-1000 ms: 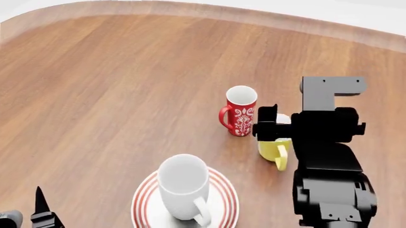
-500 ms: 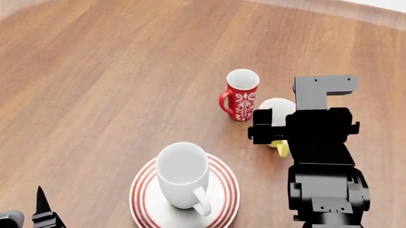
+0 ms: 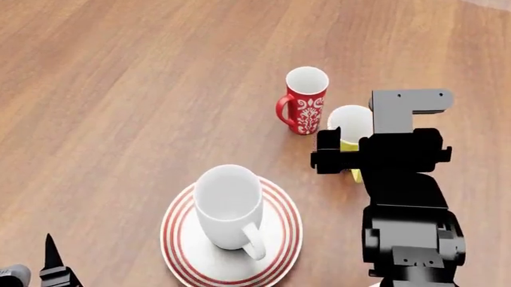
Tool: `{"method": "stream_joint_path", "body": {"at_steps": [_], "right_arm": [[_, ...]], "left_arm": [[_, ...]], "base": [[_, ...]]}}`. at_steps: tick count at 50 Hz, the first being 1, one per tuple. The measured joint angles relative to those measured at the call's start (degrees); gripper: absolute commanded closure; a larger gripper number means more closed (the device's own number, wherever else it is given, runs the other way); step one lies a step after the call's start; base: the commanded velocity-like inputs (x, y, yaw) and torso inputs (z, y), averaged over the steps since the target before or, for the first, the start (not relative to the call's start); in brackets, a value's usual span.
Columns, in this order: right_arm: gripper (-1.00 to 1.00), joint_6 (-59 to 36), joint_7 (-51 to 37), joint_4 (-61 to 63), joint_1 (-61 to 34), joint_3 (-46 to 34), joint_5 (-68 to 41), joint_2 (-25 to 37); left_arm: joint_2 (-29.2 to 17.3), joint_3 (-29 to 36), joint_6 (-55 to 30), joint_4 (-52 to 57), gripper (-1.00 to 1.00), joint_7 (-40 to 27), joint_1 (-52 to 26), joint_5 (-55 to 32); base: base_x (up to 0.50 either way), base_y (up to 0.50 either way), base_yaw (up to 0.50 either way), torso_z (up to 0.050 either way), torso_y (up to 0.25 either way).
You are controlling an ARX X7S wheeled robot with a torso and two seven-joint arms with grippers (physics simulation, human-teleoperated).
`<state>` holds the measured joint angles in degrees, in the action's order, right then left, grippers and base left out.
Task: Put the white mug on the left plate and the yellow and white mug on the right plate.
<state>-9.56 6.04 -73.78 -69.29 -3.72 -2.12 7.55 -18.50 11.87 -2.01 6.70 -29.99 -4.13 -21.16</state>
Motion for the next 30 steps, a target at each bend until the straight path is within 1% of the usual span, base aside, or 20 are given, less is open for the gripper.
{"method": "stream_joint_path", "body": {"at_steps": [1,13,26,30], "right_arm": [[-1.00,0.0,0.0,0.0,0.0,0.1,0.0,0.0],[-1.00,0.3,0.0,0.0,0.0,0.6,0.2,0.0],[-1.00,4.2,-0.1,0.0,0.1,1.8,-0.1,0.2],[-1.00,5.0,0.0,0.1,0.0,2.2,-0.1,0.2]], "left_arm": [[0.0,0.0,0.1,-0.1,-1.00,0.0,0.0,0.1],[-0.2,0.1,1.1,-0.4,-1.00,0.1,-0.1,0.2],[-0.3,0.1,0.8,-0.4,-1.00,-0.1,-0.1,-0.5],[-0.4,0.2,1.1,-0.2,-1.00,0.1,0.0,-0.4]], "base": [[0.00,0.00,0.00,0.000,0.000],[0.00,0.00,0.00,0.018,-0.250],[0.00,0.00,0.00,0.000,0.000],[0.00,0.00,0.00,0.009,-0.233]]}}
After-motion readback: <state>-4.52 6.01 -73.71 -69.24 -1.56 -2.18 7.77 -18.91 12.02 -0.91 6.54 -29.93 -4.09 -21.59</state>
